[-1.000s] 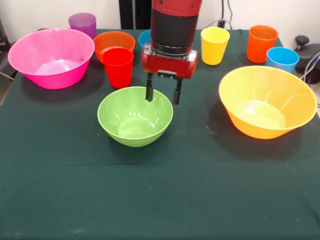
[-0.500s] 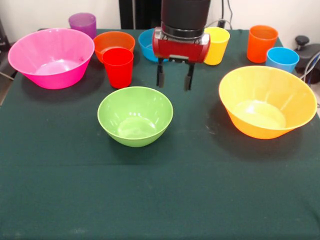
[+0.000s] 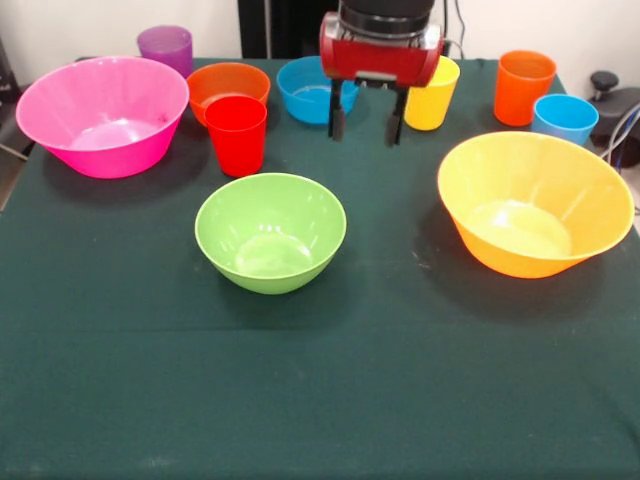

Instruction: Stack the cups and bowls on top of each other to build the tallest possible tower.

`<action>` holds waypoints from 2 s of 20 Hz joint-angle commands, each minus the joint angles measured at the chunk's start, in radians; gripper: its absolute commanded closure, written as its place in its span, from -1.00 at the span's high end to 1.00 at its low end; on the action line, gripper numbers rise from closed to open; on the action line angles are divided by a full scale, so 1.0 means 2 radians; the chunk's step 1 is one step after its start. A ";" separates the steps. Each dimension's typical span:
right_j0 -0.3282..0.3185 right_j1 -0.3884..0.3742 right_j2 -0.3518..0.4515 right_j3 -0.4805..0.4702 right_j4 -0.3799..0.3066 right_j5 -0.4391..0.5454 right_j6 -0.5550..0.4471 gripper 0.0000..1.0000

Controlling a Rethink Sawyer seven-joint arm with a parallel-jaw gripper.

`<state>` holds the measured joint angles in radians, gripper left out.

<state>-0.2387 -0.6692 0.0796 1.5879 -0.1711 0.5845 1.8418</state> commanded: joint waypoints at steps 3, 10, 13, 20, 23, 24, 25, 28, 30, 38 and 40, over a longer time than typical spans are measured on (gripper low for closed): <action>-0.008 -0.038 0.052 0.018 -0.016 0.089 -0.060 1.00; -0.025 -0.072 0.058 0.022 -0.015 0.128 -0.079 1.00; -0.035 -0.060 0.064 0.016 -0.021 0.125 -0.084 1.00; -0.049 -0.034 0.076 -0.001 -0.033 0.123 -0.084 1.00; -0.051 -0.032 0.080 0.004 -0.038 0.117 -0.080 1.00; -0.052 -0.031 0.081 0.004 -0.039 0.115 -0.080 1.00; -0.052 -0.030 0.082 0.001 -0.040 0.118 -0.080 1.00; -0.054 -0.030 0.084 0.000 -0.042 0.121 -0.082 1.00; -0.056 -0.029 0.086 -0.005 -0.042 0.126 -0.085 1.00; -0.067 -0.033 0.095 -0.022 -0.040 0.161 -0.101 1.00; -0.068 -0.037 0.097 -0.031 -0.040 0.178 -0.103 1.00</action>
<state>-0.3648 -0.8035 0.1844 1.5733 -0.1796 0.7853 1.8418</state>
